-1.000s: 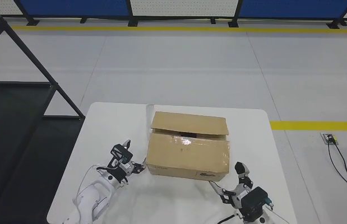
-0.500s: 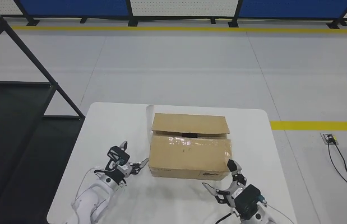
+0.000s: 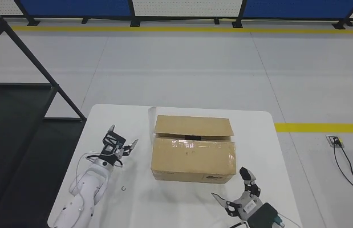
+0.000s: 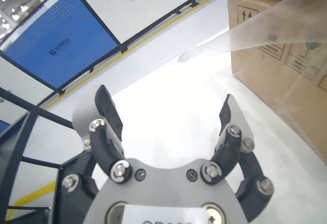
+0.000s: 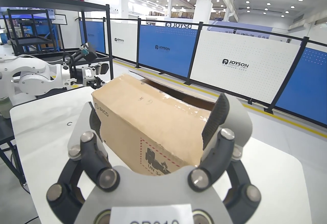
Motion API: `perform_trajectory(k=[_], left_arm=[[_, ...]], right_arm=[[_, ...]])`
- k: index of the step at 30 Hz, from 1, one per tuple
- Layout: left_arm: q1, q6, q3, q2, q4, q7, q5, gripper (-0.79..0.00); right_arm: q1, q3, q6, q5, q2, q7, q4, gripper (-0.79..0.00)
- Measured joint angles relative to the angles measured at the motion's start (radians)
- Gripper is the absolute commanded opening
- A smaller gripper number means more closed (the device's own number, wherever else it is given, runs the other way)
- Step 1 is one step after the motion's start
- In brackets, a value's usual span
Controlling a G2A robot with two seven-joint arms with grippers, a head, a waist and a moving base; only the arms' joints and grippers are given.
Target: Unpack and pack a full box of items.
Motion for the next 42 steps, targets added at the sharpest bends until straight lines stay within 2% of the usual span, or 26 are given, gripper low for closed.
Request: perform_trajectory(k=[3,13,17,25,31,42], left_arm=[[-0.059,0.006,0.034,-0.005,0.075,0.034,0.048,0.0],[-0.061,0.028,0.044,-0.004,0.077,0.015,0.073,0.0],[-0.108,0.046,0.092,-0.013,0.118,-0.002,0.169,0.0],[-0.267,0.143,0.22,-0.055,0.317,0.066,0.252,0.0],[-0.358,0.224,0.304,-0.092,0.461,0.105,0.307,0.0],[-0.454,0.318,0.378,-0.155,0.644,0.215,0.266,0.0]], right_arm=[[-0.036,0.02,0.015,-0.002,0.003,-0.015,-0.016,0.0],[-0.1,0.042,0.039,-0.061,0.01,-0.028,-0.052,0.0],[-0.076,0.035,0.029,-0.057,0.011,0.003,-0.052,0.0],[-0.08,0.037,0.039,-0.056,0.013,0.02,-0.072,0.0],[-0.101,0.045,0.055,-0.052,0.015,0.012,-0.082,0.0],[-0.127,0.049,0.074,-0.057,0.017,0.007,-0.099,0.0]])
